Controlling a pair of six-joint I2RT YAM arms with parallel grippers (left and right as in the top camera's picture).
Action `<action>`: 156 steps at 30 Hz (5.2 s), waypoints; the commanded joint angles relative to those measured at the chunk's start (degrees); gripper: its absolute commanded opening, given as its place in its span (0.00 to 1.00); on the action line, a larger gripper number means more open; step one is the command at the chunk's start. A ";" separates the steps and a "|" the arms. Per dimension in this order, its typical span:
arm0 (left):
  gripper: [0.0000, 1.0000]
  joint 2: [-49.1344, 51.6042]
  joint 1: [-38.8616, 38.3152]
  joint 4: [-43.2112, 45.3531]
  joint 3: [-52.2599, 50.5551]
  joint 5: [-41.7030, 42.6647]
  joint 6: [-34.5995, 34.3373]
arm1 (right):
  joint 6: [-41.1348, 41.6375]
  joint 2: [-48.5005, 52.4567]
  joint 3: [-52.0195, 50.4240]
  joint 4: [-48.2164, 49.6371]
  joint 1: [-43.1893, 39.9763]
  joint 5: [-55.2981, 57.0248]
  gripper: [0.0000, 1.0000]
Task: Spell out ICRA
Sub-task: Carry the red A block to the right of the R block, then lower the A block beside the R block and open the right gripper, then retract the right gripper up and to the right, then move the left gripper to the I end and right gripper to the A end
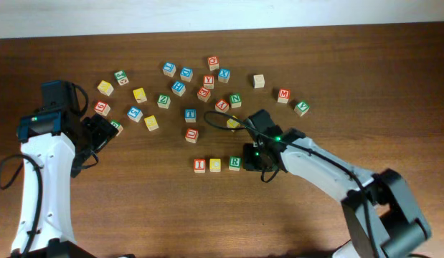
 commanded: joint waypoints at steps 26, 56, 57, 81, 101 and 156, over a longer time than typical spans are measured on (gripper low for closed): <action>0.99 -0.63 0.20 -0.07 0.15 -0.02 0.46 | -0.87 2.75 -0.17 2.84 3.67 6.56 0.41; 0.99 -0.63 0.20 -0.07 0.15 -0.04 0.46 | -8.37 2.75 1.25 3.56 3.63 3.50 0.31; 0.99 -0.63 0.20 -0.07 0.15 -0.02 0.46 | -8.39 2.75 1.25 3.48 3.63 3.30 0.39; 0.99 -0.63 0.20 -0.07 0.15 -0.02 0.46 | -8.39 1.07 22.95 -24.11 0.52 5.31 0.52; 0.99 -0.63 0.20 0.24 0.15 -0.04 0.46 | -11.63 -17.14 29.66 -51.10 -26.93 6.99 0.98; 0.00 19.89 -26.77 -5.16 5.05 12.76 26.77 | -11.58 -5.29 15.87 -27.10 -17.14 0.74 0.04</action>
